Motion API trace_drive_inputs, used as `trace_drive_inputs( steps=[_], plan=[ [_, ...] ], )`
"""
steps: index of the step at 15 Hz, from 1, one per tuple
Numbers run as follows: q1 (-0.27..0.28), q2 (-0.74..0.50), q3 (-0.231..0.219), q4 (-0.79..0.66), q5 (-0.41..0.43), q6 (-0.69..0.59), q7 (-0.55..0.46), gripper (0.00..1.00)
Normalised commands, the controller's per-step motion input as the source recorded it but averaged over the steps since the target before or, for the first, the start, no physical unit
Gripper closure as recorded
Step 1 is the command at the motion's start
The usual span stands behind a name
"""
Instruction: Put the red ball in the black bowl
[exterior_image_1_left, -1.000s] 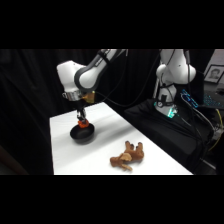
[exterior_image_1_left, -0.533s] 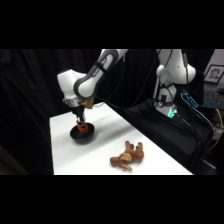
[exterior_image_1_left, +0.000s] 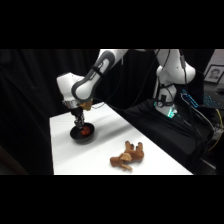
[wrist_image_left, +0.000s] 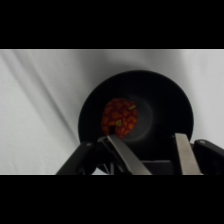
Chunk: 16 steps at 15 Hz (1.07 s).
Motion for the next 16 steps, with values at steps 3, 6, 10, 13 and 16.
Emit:
trace_drive_inputs(
  steps=[3,6,10,13,16],
  plan=[
    [-0.074,-0.11,0.041,0.1,0.071,-0.19,-0.09,0.0],
    [-0.029,-0.24,0.001,0.0,0.014,-0.23,-0.05,0.0],
    [-0.013,-0.35,0.002,-0.09,-0.002,-0.29,-0.06,0.0],
    [0.016,-0.37,-0.014,-0.11,-0.042,-0.29,-0.05,0.0],
    [0.049,-0.32,-0.047,-0.08,-0.11,-0.24,-0.01,0.0]
  ],
)
